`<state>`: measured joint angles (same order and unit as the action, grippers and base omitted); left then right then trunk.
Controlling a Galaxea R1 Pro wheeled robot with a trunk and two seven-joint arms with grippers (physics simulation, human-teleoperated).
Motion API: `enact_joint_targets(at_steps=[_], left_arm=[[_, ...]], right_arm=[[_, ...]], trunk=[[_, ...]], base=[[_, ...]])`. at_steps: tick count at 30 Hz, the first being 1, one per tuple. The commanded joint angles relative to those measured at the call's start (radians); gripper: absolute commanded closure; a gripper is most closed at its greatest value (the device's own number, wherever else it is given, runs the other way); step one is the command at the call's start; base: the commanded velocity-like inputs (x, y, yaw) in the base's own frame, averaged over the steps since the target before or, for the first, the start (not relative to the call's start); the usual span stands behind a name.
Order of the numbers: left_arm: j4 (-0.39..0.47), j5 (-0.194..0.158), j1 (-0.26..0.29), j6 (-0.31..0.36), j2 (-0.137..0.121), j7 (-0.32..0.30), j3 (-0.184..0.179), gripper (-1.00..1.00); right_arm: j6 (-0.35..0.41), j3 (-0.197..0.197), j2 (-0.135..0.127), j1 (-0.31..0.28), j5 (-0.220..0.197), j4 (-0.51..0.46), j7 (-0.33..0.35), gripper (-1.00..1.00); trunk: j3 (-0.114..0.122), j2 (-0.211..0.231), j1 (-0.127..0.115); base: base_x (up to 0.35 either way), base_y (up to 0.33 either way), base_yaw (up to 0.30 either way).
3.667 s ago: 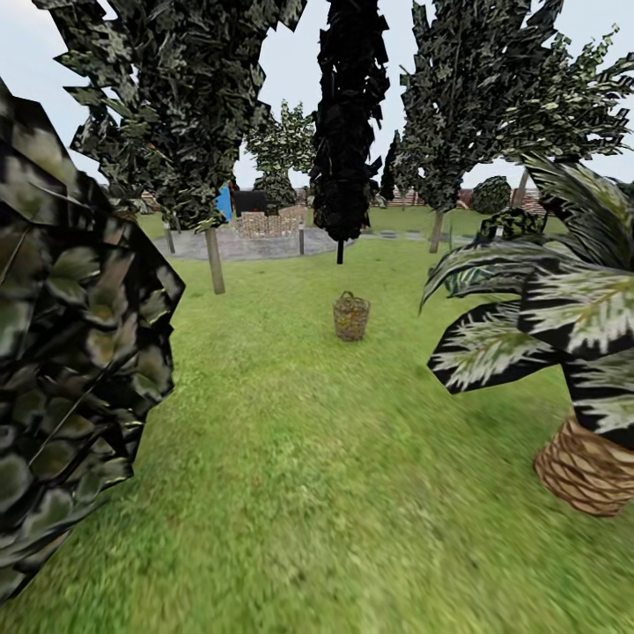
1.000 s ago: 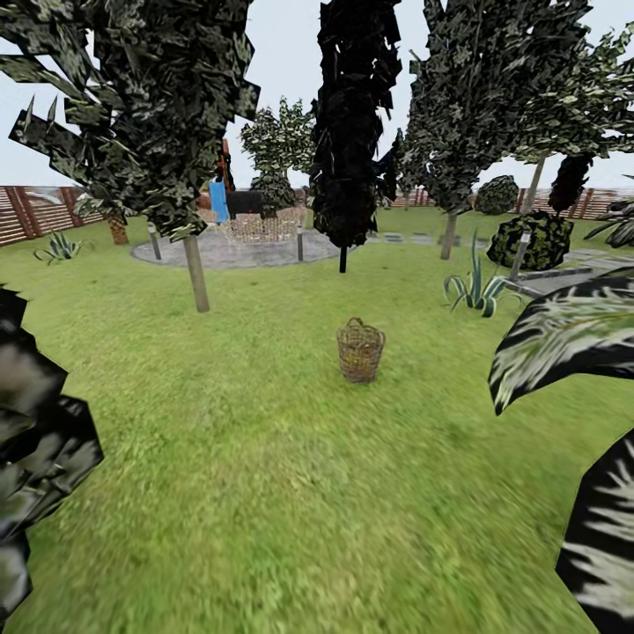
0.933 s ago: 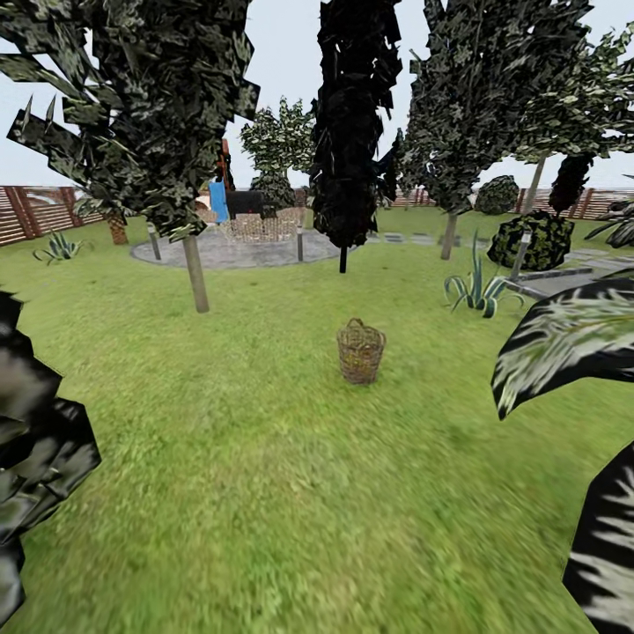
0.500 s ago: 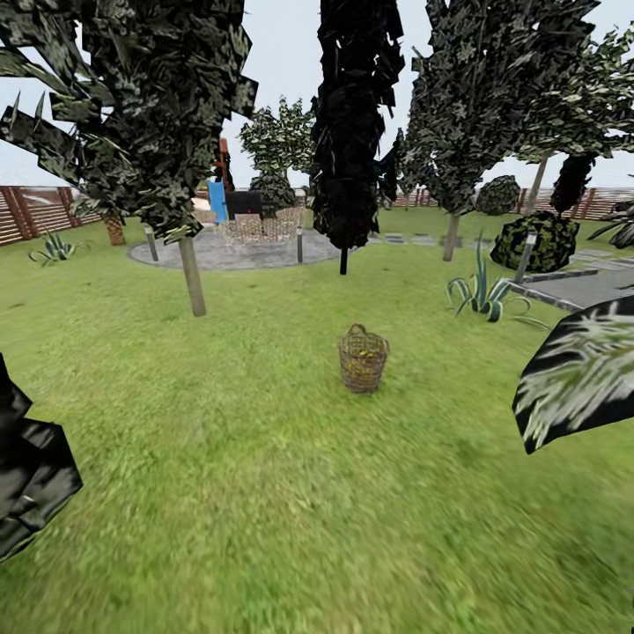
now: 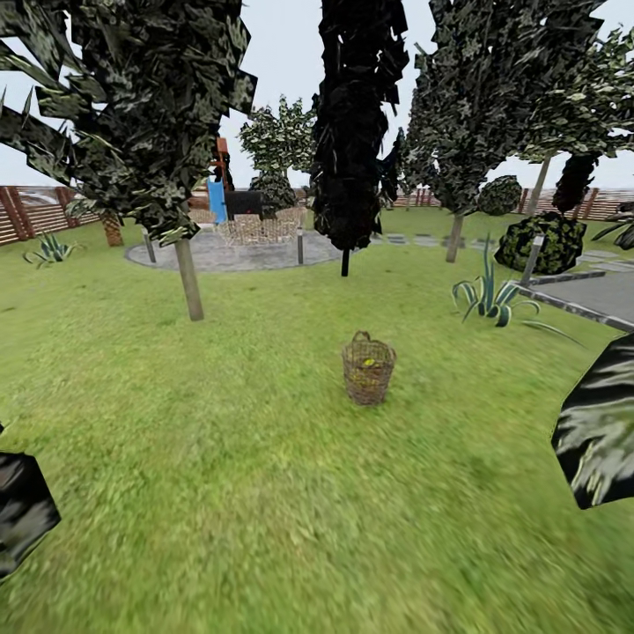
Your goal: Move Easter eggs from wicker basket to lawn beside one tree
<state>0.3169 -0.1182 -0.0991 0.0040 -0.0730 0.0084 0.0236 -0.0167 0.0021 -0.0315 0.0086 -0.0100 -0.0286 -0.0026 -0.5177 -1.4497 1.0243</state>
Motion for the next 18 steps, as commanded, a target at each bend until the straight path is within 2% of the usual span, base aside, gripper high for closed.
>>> enact_joint_targets(at_steps=[1,9,14,18], left_arm=[[0.002,-0.009,-0.001,0.001,0.000,0.001,-0.001,-1.00],[0.029,-0.013,-0.001,0.007,0.006,0.003,-0.001,-1.00],[0.033,-0.018,-0.001,0.058,0.013,0.002,-0.001,-1.00],[0.036,-0.019,-0.001,0.069,0.011,0.000,-0.001,-1.00]], right_arm=[[-0.001,0.003,0.001,0.001,0.006,-0.002,-0.002,-1.00],[-0.008,0.003,0.000,0.001,0.013,-0.005,-0.004,-1.00],[-0.011,0.000,0.001,0.001,0.004,-0.010,-0.004,-1.00],[-0.011,0.000,0.000,0.001,0.003,-0.012,-0.005,-1.00]], trunk=[[-0.001,0.000,0.001],[-0.001,0.000,0.001],[-0.001,0.000,0.001],[-0.001,0.000,0.001]], base=[[0.334,0.068,0.000],[0.336,0.021,0.000],[0.339,0.001,0.000],[0.339,0.000,0.000]])
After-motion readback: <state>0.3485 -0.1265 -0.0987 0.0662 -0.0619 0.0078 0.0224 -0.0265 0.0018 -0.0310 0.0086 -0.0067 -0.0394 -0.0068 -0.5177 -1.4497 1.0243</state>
